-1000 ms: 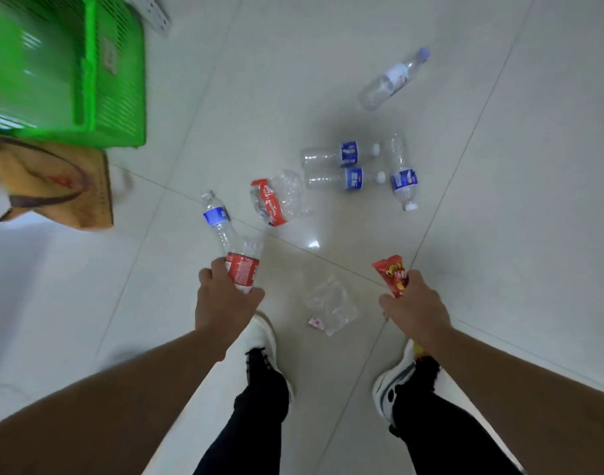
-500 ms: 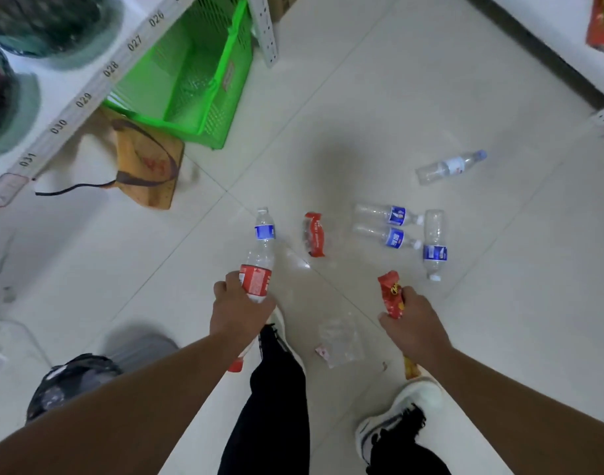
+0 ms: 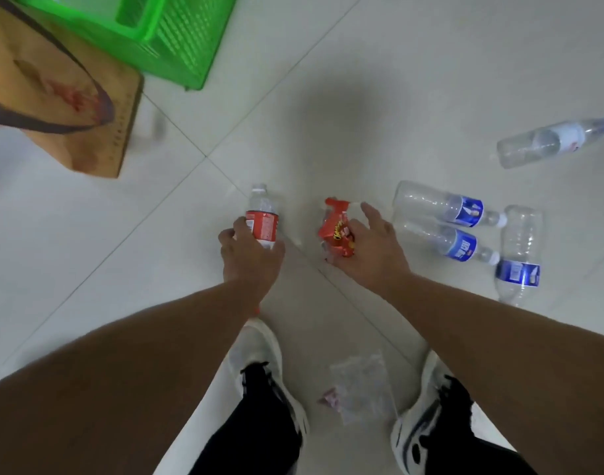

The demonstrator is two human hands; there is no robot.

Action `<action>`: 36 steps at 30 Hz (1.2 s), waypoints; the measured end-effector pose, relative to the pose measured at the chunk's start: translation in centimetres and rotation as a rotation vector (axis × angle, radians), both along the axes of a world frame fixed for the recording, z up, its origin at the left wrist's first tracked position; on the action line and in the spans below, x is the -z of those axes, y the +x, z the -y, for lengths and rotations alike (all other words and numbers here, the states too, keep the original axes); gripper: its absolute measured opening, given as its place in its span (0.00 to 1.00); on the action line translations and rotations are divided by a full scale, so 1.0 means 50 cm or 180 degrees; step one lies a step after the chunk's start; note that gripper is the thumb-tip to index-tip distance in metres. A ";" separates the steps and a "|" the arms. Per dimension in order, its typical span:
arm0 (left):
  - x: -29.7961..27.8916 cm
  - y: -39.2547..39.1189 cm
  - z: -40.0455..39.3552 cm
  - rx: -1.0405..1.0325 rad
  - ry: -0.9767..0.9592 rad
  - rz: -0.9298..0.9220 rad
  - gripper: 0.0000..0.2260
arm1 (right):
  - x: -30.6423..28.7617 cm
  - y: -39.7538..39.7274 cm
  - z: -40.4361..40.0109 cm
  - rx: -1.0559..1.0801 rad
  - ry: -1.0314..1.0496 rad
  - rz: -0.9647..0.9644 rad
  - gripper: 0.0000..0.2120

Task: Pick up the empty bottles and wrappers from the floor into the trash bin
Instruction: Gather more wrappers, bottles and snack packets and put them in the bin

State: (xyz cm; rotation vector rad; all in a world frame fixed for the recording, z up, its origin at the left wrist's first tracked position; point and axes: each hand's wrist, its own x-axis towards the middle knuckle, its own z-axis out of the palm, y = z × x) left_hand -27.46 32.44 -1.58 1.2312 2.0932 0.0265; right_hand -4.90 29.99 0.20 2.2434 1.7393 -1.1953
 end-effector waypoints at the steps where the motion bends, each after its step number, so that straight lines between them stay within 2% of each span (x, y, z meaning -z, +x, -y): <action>1: 0.035 0.007 -0.004 -0.0019 0.0112 -0.0040 0.37 | 0.045 -0.002 -0.009 -0.0122 0.0012 0.0037 0.34; 3: 0.084 0.027 -0.007 0.0038 0.0351 -0.0077 0.41 | 0.122 -0.007 -0.011 -0.0364 -0.0082 0.0216 0.45; 4: 0.097 0.040 -0.007 0.0073 0.0411 -0.0079 0.43 | 0.149 -0.010 -0.008 -0.0466 -0.0061 0.0368 0.47; 5: 0.104 0.051 -0.008 0.0125 0.0384 -0.0122 0.46 | 0.168 -0.013 -0.001 -0.0547 0.0035 0.0510 0.45; 7: 0.106 0.065 -0.010 0.0351 0.0216 -0.0382 0.50 | 0.183 -0.017 0.017 -0.0559 0.0409 0.0527 0.34; 10: 0.088 0.066 -0.016 0.0621 0.0010 -0.0578 0.50 | 0.149 -0.013 0.049 -0.0158 0.0581 0.0317 0.19; 13: 0.048 0.052 -0.014 0.0543 0.0059 -0.0463 0.46 | 0.073 0.010 0.078 0.0336 0.0512 0.0258 0.18; 20: -0.145 0.004 0.035 0.0384 -0.0191 -0.0237 0.45 | -0.126 0.077 0.127 0.0253 0.0174 0.0279 0.18; 24: -0.262 -0.018 0.061 0.0326 -0.0276 -0.0218 0.45 | -0.250 0.094 0.140 0.0323 0.0004 0.0291 0.29; 27: -0.359 -0.037 0.074 0.0268 -0.0238 -0.0159 0.46 | -0.363 0.091 0.144 0.0434 0.0066 0.0267 0.30; 30: -0.466 -0.053 0.087 0.0462 -0.0177 -0.0075 0.45 | -0.479 0.081 0.150 0.0731 0.0105 0.0220 0.25; 33: -0.568 -0.068 0.113 0.0855 -0.0125 0.0023 0.46 | -0.582 0.065 0.173 0.1094 0.0081 0.0095 0.26; 36: -0.655 -0.086 0.146 0.0966 -0.0093 0.0101 0.48 | -0.657 0.050 0.202 0.1280 0.0030 0.0067 0.26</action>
